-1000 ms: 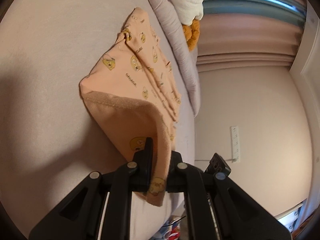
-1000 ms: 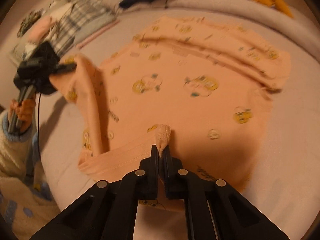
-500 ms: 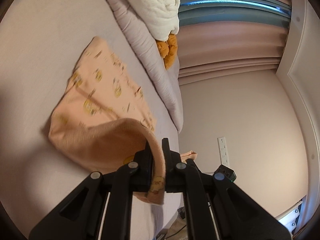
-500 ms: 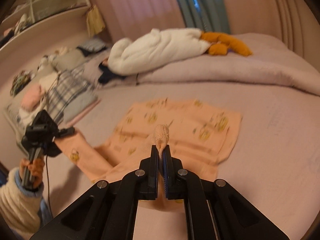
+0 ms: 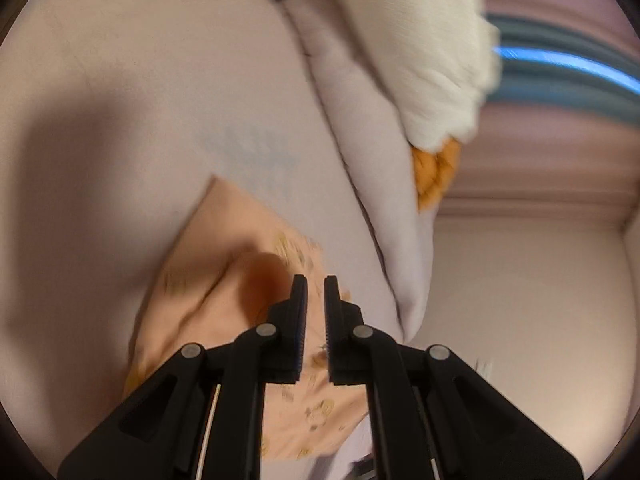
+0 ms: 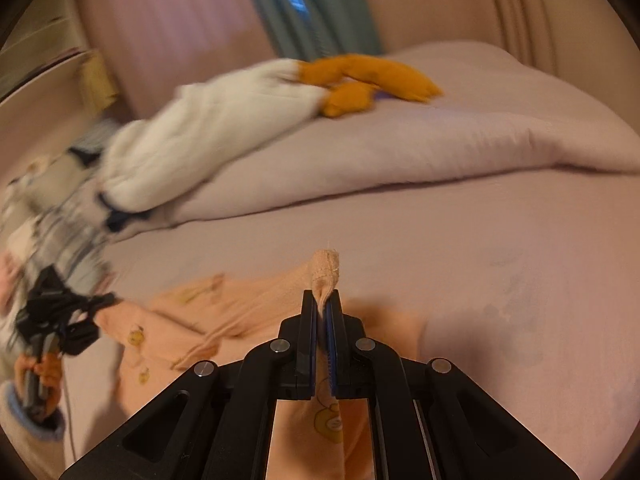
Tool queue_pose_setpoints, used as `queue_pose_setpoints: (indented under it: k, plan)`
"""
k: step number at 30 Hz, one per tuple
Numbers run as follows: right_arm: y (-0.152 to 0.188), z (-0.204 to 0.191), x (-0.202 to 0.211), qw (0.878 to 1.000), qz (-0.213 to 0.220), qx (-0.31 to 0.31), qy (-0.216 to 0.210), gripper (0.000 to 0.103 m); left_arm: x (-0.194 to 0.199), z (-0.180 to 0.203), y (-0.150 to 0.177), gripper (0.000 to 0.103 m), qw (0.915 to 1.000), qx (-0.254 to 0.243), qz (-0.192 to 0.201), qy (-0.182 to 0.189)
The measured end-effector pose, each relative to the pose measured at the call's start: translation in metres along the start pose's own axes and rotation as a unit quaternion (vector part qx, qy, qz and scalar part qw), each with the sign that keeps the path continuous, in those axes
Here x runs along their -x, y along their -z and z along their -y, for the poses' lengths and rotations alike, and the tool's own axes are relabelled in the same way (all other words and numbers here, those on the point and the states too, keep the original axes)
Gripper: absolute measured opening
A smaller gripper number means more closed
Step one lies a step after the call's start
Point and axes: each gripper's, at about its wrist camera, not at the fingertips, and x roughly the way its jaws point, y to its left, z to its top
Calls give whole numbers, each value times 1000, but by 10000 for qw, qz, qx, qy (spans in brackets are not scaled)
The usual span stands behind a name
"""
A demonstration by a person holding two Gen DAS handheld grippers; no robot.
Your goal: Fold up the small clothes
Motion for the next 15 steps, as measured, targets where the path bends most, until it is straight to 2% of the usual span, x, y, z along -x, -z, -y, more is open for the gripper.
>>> queue_pose_setpoints:
  k: [3,6,7,8,10,11,12,13,15]
  plan:
    - [0,14,-38,9980,-338,-299,435,6,-16,-7,-14,5,9992,64,75,-391]
    - [5,22,-73,9846,-1074,-217,1363,7,-15,-3,-12,10,9978,-381,-25,-550]
    - [6,24,-74,9840,-1082,-216,1397,8,-10,1,-9,18,9957,-662,-52,-652]
    - [6,26,-69,9862,-963,-246,1325,12,-5,4,-6,35,9926,-910,-83,-800]
    - [5,28,-54,9885,-699,-401,1283,42,8,9,-4,55,9843,-1402,-61,-1070]
    - [5,29,-46,9897,-611,-458,1211,47,15,11,-3,56,9800,-1614,-16,-1167]
    - [5,29,-40,9917,-537,-476,1066,48,23,15,0,56,9734,-1907,-47,-1266]
    - [6,27,-30,9944,-472,-447,835,48,28,11,6,56,9706,-2033,-113,-1282]
    - [9,23,-19,9961,-446,-395,645,48,34,6,13,56,9714,-2072,-326,-1110]
